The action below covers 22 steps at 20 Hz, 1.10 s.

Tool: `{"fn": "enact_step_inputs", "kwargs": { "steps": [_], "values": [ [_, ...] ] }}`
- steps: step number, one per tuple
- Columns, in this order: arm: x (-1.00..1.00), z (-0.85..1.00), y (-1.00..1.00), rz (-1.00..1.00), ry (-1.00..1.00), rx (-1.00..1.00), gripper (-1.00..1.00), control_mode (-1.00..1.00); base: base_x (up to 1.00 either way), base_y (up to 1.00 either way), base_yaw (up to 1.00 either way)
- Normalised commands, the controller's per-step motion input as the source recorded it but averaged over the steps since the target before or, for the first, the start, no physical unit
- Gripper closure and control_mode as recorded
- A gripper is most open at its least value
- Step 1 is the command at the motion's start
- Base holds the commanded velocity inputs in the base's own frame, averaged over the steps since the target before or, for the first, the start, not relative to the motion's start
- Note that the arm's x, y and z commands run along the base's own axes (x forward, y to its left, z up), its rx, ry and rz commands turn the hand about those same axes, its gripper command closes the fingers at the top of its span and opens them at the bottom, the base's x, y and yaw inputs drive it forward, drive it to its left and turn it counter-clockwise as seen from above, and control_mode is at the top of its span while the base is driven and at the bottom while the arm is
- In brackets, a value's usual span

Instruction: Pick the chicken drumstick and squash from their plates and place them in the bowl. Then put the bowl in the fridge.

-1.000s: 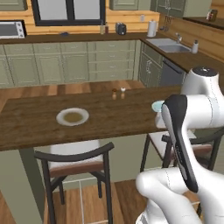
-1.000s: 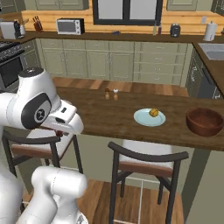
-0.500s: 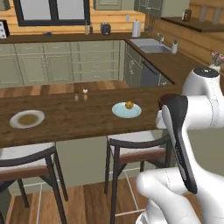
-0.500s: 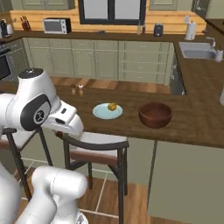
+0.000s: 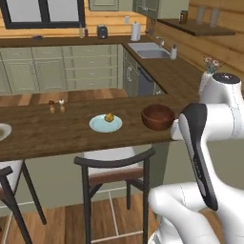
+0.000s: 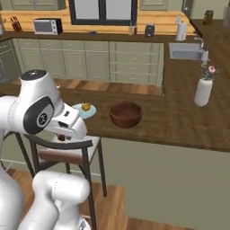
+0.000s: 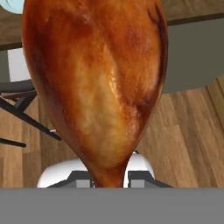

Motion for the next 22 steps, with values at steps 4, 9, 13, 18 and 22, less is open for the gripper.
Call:
{"fn": "enact_step_inputs", "kwargs": {
  "steps": [4,9,13,18,22],
  "values": [
    [0.00,0.00,0.00,0.00,0.00,0.00,1.00,1.00,0.36,-0.16,0.00],
    [0.00,0.00,0.00,0.00,0.00,0.00,1.00,1.00,0.56,-0.04,0.00],
    [0.00,0.00,0.00,0.00,0.00,0.00,1.00,1.00,0.46,-0.08,0.00],
    [0.00,0.00,0.00,0.00,0.00,0.00,1.00,1.00,0.48,-0.11,0.00],
    [0.66,0.00,-0.31,0.00,0.02,0.00,1.00,-1.00,0.17,-0.05,0.00]
  ]
}}
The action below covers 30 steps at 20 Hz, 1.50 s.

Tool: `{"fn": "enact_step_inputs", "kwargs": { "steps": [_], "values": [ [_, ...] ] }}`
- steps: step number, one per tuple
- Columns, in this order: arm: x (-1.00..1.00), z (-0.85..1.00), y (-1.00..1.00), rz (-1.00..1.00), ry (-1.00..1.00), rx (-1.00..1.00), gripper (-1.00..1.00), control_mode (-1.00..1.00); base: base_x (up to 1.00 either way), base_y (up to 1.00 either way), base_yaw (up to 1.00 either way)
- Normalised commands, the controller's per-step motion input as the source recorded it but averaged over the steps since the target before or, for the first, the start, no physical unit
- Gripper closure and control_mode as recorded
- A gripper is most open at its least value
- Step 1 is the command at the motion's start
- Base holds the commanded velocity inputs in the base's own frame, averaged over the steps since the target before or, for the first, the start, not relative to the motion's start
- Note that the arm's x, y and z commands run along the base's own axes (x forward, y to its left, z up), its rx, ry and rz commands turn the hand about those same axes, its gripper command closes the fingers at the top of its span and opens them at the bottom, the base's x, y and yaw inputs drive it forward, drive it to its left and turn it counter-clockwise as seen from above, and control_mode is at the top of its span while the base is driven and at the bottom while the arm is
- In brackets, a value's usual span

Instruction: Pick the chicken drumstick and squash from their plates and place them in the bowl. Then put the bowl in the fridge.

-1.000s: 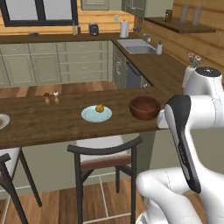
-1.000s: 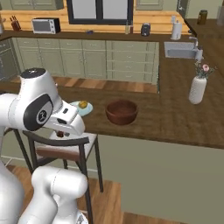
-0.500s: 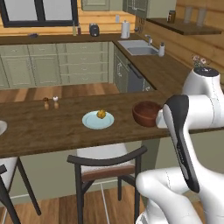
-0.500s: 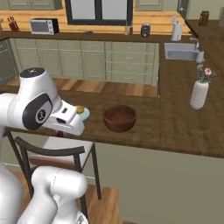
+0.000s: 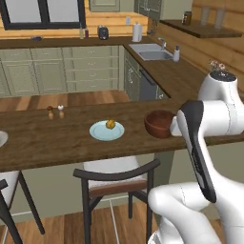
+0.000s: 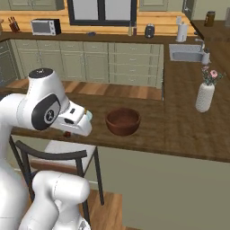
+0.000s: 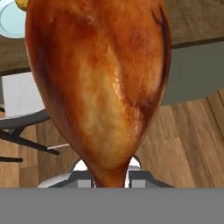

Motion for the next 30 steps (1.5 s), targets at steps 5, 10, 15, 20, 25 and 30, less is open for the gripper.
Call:
{"fn": "enact_step_inputs", "kwargs": {
  "steps": [5,10,15,20,25,30],
  "values": [
    [1.00,0.00,-0.38,-0.01,0.08,0.01,1.00,-1.00,0.00,0.00,0.00],
    [1.00,-0.01,-0.23,0.00,0.09,0.00,1.00,-1.00,0.00,0.00,0.00],
    [0.95,-0.26,-0.04,0.00,0.08,0.00,1.00,-1.00,0.00,0.00,0.00],
    [0.79,-0.59,-0.13,0.00,0.09,0.00,1.00,-1.00,0.00,0.00,0.00],
    [0.40,-0.85,-0.15,0.00,0.00,0.00,1.00,-1.00,0.00,0.00,0.00],
    [0.55,-0.06,-0.15,0.00,-0.02,0.00,1.00,-1.00,0.00,0.00,0.00]
  ]
}}
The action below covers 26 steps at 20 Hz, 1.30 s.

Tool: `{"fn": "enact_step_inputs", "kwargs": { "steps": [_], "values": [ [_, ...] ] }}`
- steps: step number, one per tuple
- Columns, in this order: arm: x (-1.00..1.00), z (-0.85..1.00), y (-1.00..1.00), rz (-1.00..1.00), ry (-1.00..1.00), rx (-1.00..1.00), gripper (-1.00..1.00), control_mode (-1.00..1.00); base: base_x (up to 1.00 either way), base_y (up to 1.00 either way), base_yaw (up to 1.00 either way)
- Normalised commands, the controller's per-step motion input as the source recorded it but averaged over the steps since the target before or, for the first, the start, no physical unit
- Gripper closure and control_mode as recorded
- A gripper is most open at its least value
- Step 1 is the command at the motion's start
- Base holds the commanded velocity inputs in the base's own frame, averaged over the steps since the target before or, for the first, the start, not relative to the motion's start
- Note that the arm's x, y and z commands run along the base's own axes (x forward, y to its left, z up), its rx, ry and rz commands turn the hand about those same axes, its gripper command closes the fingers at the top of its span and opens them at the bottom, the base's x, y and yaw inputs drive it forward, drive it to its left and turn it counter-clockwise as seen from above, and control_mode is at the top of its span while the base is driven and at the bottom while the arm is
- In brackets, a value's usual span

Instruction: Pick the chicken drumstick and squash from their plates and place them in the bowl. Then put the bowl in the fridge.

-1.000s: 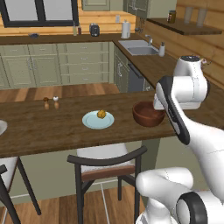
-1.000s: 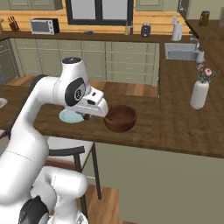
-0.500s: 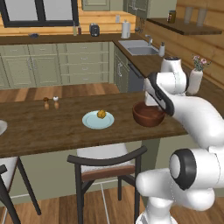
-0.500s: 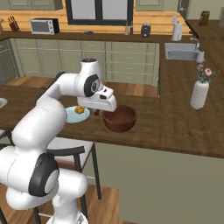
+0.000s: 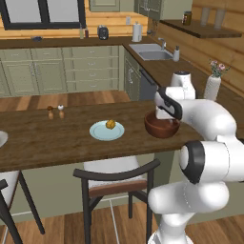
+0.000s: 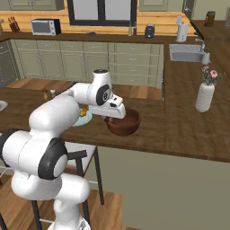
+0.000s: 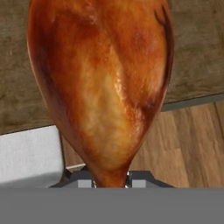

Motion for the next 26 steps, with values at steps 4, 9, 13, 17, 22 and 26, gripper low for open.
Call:
{"fn": "enact_step_inputs", "kwargs": {
  "steps": [4,9,13,17,22,26],
  "values": [
    [0.84,0.00,-0.26,0.00,0.00,0.01,1.00,-1.00,0.00,0.00,0.00],
    [0.66,-0.21,-0.19,0.00,0.00,0.00,1.00,-1.00,0.00,0.00,0.00],
    [0.39,-0.55,-0.09,0.00,0.00,0.00,1.00,-1.00,0.00,0.00,0.00],
    [0.19,-0.79,-0.04,0.00,0.00,0.00,1.00,-1.00,0.00,0.00,0.00],
    [0.46,-0.05,-0.06,0.00,0.00,0.00,1.00,-1.00,0.00,0.00,0.00],
    [0.64,0.00,-0.07,0.00,0.00,0.00,1.00,-1.00,0.00,0.00,0.00]
  ]
}}
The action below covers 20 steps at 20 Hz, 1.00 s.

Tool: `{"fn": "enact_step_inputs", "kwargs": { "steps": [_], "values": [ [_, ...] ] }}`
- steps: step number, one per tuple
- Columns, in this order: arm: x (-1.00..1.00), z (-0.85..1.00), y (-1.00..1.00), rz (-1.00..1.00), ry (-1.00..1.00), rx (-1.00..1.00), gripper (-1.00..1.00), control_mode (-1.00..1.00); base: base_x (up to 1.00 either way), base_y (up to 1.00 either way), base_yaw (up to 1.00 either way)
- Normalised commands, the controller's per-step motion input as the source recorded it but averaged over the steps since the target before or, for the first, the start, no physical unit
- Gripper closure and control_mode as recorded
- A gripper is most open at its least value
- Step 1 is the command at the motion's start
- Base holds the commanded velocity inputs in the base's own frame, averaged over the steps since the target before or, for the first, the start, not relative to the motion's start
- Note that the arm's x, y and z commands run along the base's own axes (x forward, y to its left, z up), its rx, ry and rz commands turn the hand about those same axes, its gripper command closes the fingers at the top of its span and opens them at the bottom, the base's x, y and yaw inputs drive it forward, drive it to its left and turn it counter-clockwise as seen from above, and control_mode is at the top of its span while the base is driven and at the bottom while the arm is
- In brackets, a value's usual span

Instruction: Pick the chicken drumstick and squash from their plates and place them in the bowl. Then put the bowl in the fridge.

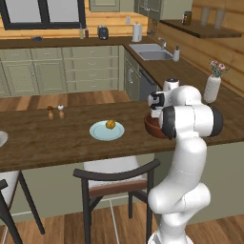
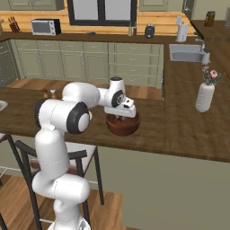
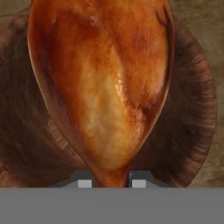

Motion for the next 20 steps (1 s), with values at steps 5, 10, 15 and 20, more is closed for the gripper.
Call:
{"fn": "enact_step_inputs", "kwargs": {
  "steps": [5,10,15,20],
  "values": [
    [0.15,-0.31,0.00,0.00,0.00,0.00,1.00,-1.00,0.00,0.00,0.00],
    [0.00,-0.57,-0.01,0.00,0.00,0.00,1.00,-1.00,0.00,0.00,0.00],
    [0.04,-0.11,-0.01,0.00,0.01,0.00,1.00,-1.00,0.00,0.00,0.00],
    [0.05,0.00,0.00,0.00,0.01,0.00,-1.00,-1.00,0.00,0.00,0.00]
  ]
}}
